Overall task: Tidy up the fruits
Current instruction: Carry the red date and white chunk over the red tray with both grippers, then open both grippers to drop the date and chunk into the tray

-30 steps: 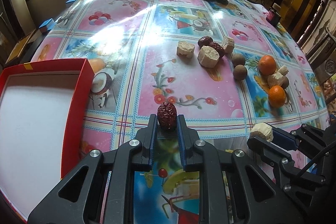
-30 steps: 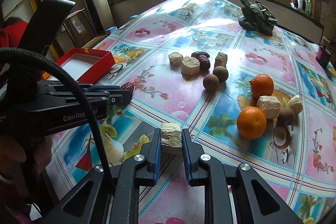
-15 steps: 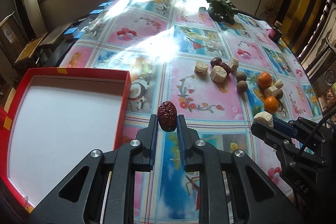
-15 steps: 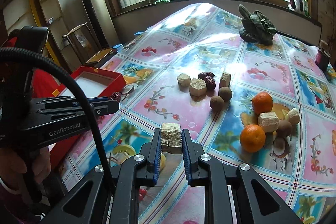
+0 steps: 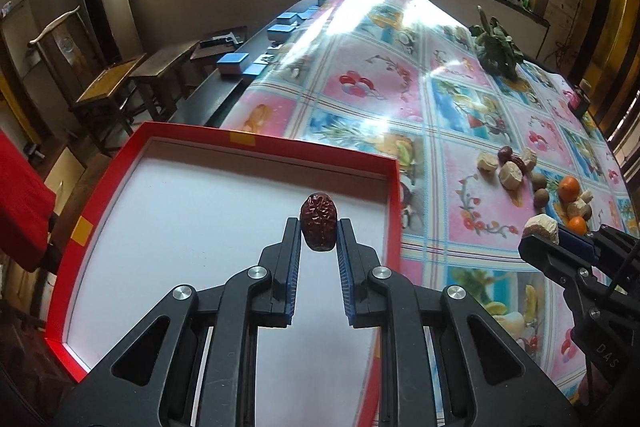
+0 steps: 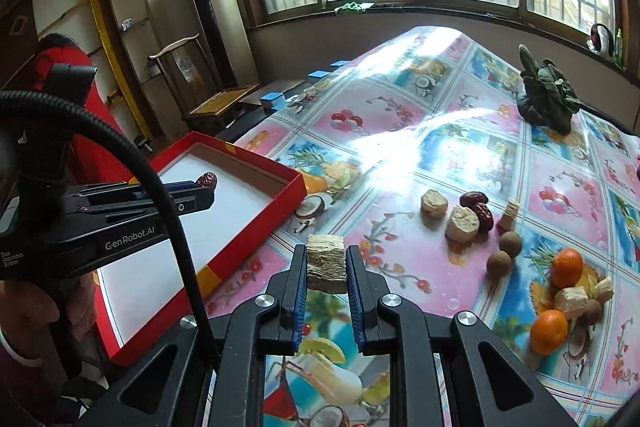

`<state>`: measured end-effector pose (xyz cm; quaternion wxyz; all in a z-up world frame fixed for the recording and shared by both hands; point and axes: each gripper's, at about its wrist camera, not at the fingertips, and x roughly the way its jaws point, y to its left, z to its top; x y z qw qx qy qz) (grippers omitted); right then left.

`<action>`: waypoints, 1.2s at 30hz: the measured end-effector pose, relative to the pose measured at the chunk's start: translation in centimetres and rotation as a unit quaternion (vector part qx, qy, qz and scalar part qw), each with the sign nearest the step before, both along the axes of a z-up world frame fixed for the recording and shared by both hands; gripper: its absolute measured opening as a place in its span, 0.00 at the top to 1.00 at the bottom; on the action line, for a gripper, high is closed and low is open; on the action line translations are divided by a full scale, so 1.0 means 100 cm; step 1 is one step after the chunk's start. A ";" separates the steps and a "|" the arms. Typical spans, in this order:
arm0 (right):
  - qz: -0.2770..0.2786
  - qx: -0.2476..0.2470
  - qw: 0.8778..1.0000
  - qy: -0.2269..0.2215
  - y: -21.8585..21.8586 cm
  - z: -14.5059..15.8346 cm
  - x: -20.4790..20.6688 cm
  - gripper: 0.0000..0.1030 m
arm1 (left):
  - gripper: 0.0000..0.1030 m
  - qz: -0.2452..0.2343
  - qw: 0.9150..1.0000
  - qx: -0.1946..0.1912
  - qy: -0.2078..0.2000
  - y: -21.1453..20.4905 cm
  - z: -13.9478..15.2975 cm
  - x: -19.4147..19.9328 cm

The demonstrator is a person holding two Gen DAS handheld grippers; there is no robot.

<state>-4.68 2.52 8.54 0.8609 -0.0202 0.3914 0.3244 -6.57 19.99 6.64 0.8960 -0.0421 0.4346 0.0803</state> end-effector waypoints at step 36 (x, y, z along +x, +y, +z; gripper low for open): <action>0.103 -0.061 0.992 0.048 0.134 -0.044 0.057 0.83 | 0.83 0.032 0.998 -0.008 0.045 0.052 -0.041 0.046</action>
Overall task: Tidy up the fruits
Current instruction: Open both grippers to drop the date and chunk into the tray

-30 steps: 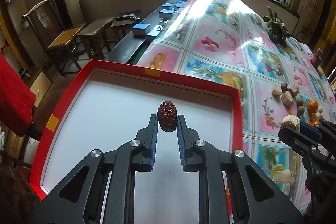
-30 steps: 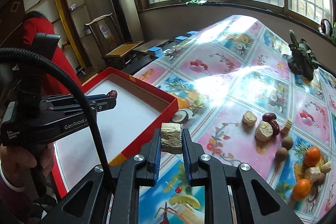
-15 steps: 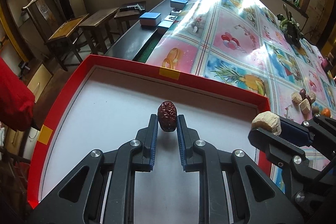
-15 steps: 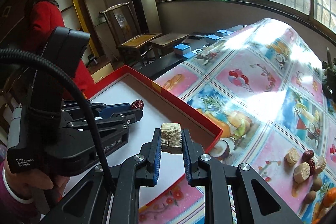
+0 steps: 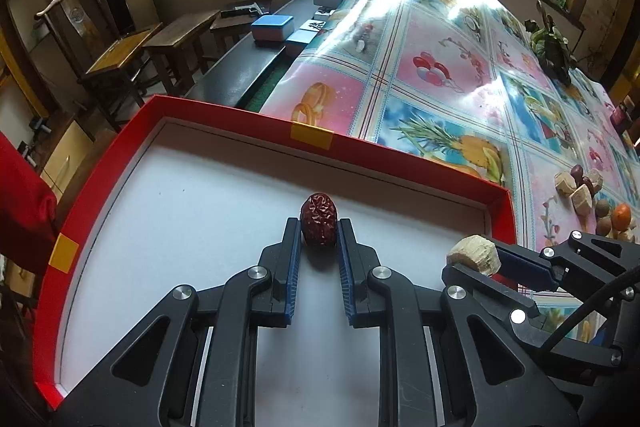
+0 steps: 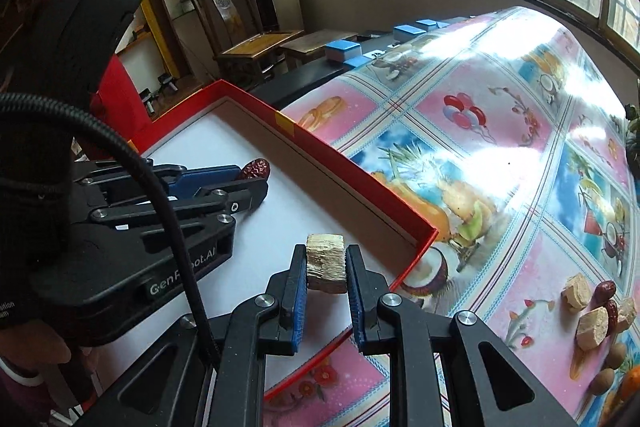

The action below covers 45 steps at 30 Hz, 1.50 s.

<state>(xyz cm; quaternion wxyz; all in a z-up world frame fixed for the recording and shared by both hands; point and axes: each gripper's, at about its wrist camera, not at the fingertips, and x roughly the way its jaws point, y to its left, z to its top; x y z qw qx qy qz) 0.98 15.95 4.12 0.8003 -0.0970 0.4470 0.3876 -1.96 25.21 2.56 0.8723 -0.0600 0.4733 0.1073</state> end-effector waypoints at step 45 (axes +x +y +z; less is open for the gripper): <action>-0.165 0.027 0.986 -0.028 -0.172 0.028 -0.048 0.61 | 0.42 -0.084 0.996 -0.008 -0.041 -0.134 0.033 -0.012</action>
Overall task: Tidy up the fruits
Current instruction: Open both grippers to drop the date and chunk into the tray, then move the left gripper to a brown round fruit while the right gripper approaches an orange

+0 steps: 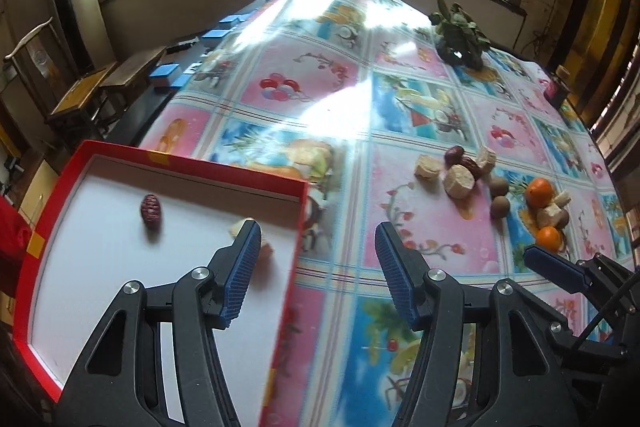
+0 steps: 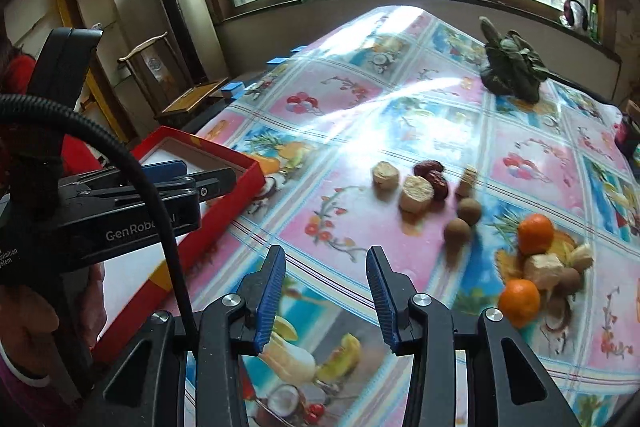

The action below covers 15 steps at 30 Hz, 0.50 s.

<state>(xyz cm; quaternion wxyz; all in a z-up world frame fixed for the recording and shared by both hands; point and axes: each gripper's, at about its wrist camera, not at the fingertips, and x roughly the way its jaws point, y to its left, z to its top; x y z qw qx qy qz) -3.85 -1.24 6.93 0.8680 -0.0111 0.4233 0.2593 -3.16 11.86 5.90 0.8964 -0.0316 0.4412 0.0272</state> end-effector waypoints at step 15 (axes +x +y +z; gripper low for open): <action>-0.101 -0.010 0.995 0.017 -0.114 -0.019 -0.007 0.57 | 0.42 -0.058 0.997 -0.025 0.033 -0.062 -0.020 0.037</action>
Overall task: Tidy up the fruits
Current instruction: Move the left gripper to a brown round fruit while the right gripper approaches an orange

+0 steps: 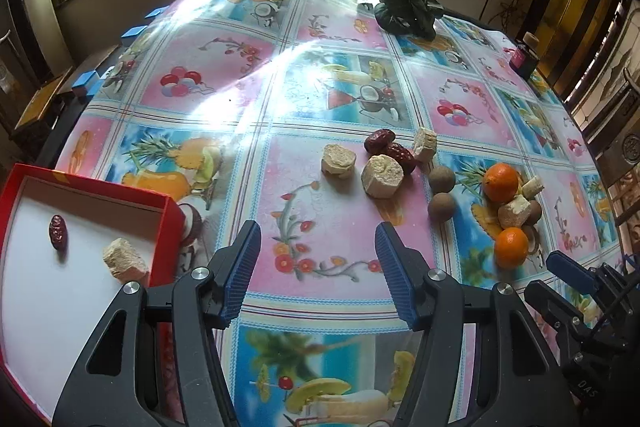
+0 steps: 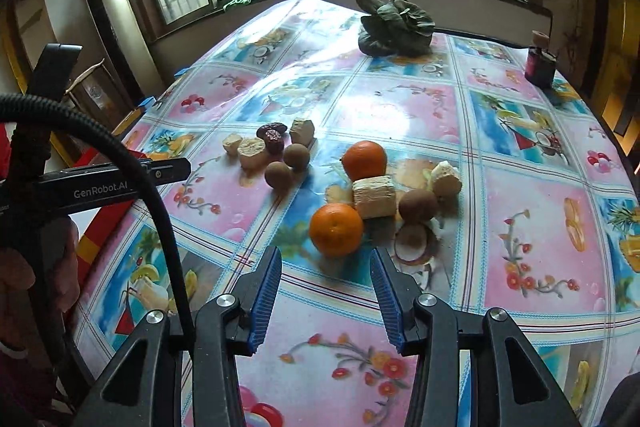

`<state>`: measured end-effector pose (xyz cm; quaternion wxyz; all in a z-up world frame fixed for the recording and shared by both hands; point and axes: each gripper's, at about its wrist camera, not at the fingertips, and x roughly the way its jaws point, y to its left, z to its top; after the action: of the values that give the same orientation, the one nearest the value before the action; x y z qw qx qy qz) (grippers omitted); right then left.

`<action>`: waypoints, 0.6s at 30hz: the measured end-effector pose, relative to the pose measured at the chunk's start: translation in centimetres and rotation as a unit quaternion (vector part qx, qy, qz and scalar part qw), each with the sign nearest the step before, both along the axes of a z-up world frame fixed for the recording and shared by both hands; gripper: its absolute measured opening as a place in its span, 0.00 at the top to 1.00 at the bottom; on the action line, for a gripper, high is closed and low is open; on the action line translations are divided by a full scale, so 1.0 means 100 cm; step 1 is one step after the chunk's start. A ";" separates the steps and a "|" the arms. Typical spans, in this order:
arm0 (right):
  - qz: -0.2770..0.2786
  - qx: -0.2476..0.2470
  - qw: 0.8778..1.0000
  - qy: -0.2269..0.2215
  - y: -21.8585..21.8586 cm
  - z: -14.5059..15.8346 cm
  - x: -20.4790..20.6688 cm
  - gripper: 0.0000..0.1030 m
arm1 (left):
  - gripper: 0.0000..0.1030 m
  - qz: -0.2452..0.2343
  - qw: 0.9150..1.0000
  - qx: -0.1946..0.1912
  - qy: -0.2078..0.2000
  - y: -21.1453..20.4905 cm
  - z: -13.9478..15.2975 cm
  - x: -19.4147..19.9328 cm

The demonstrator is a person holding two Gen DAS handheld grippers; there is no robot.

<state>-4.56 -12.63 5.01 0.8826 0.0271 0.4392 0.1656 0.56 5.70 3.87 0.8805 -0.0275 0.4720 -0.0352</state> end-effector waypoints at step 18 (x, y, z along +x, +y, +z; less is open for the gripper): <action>-0.008 0.027 1.000 0.004 -0.035 -0.009 0.015 0.57 | 0.43 -0.085 0.996 0.010 0.004 -0.072 -0.013 0.020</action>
<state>-3.05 -16.11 4.13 0.8809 0.0547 0.4383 0.1704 2.60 -1.54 2.61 0.8726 0.0214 0.4765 -0.1047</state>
